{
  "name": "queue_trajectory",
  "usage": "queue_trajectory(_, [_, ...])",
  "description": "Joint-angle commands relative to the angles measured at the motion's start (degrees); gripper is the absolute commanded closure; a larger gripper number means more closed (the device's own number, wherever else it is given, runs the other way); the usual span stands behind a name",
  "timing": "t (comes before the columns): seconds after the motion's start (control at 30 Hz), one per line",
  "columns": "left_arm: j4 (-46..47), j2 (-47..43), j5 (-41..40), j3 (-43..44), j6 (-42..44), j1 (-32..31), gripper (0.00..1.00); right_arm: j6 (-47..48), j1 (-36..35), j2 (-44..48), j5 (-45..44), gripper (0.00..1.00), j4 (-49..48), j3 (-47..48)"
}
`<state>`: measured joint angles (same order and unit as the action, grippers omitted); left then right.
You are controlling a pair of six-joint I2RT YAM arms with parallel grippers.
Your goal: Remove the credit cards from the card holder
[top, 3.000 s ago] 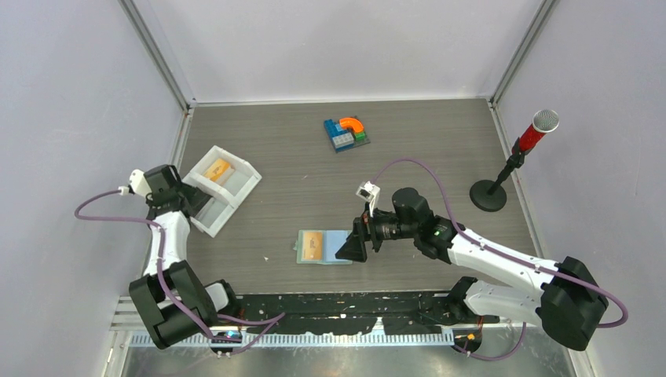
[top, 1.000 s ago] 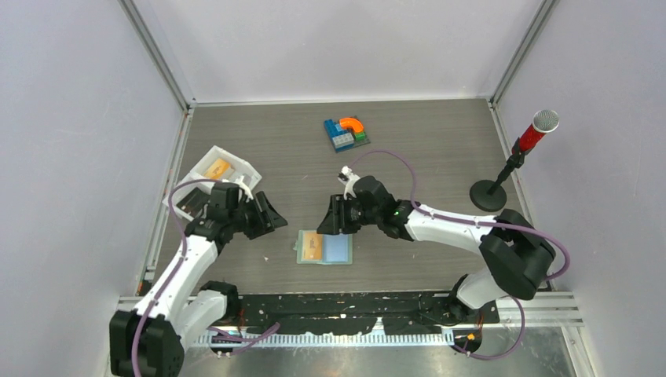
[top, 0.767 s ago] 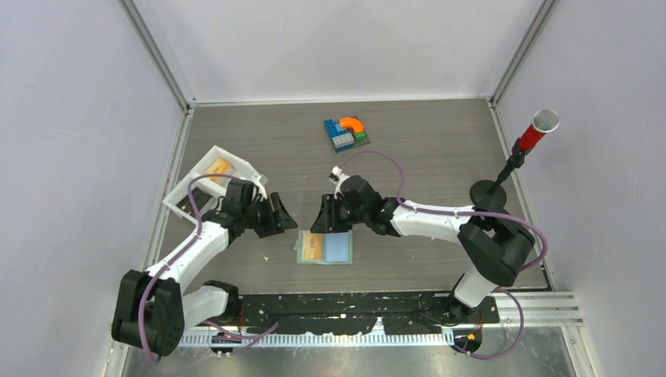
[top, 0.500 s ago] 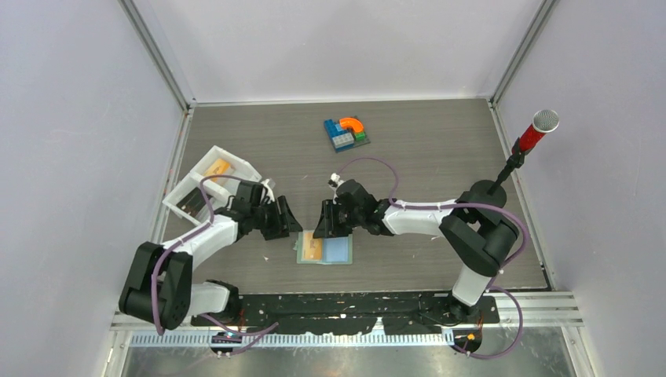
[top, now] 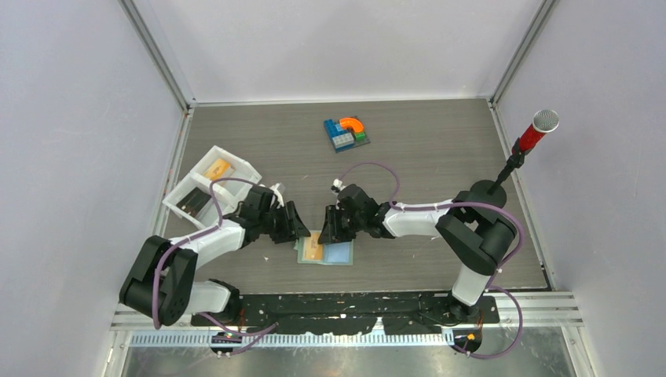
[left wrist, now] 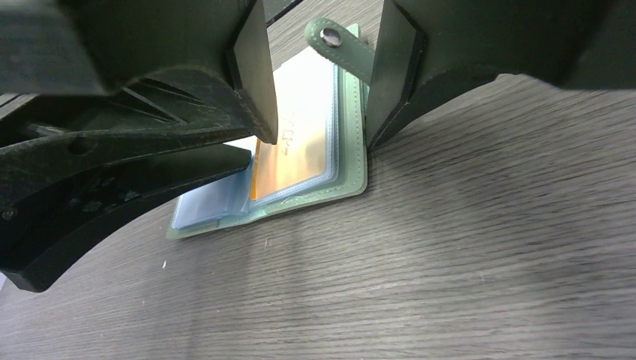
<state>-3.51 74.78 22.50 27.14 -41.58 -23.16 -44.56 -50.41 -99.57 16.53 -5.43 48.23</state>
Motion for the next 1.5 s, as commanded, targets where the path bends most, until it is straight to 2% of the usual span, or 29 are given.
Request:
queue_trajectory(0.0, [1.93, 0.62, -1.88, -1.98, -1.17, -1.89, 0.54, 1.43, -0.12, 0.92, -1.92, 0.63, -0.35, -0.9])
queue_trajectory(0.27, [3.2, -0.02, -1.82, -4.2, -2.19, -2.07, 0.71, 1.66, 0.18, -0.45, -0.76, 0.63, -2.17, -0.65])
queue_trajectory(0.43, [6.63, -0.19, -1.58, -6.03, -3.66, -2.07, 0.85, 2.0, 1.59, -1.02, 1.19, 0.64, -4.36, -1.53])
queue_trajectory(0.6, [7.17, -1.41, -2.19, -6.61, -5.02, -2.07, 0.99, 2.71, 2.27, 0.15, 0.03, 0.64, -2.09, -2.29])
queue_trajectory(0.73, [8.06, -1.88, -1.67, -6.81, -5.79, -2.07, 1.0, 3.27, 2.47, 0.81, -0.54, 0.62, -1.31, -2.94])
queue_trajectory(0.97, [11.48, -3.71, 0.89, -8.65, -8.78, -2.07, 1.0, 3.7, 2.79, 0.66, 4.54, 0.6, -5.4, -3.84])
queue_trajectory(1.2, [9.75, -5.51, 0.71, -7.65, -8.95, -2.07, 1.0, 2.69, 4.07, 0.64, 8.3, 0.66, -9.22, -3.01])
queue_trajectory(1.27, [8.94, -6.34, 0.78, -7.49, -8.91, -2.07, 1.0, 2.78, 4.42, 0.66, 9.18, 0.69, -8.54, -2.11])
queue_trajectory(1.37, [7.82, -8.21, -0.07, -7.05, -7.46, -2.07, 1.0, 2.5, 5.47, 0.78, 11.2, 0.82, -8.57, -0.88])
queue_trajectory(1.47, [5.65, -9.24, -2.58, -6.79, -6.85, -2.07, 1.0, 4.46, 6.37, 2.31, 9.07, 0.93, -5.68, -0.36])
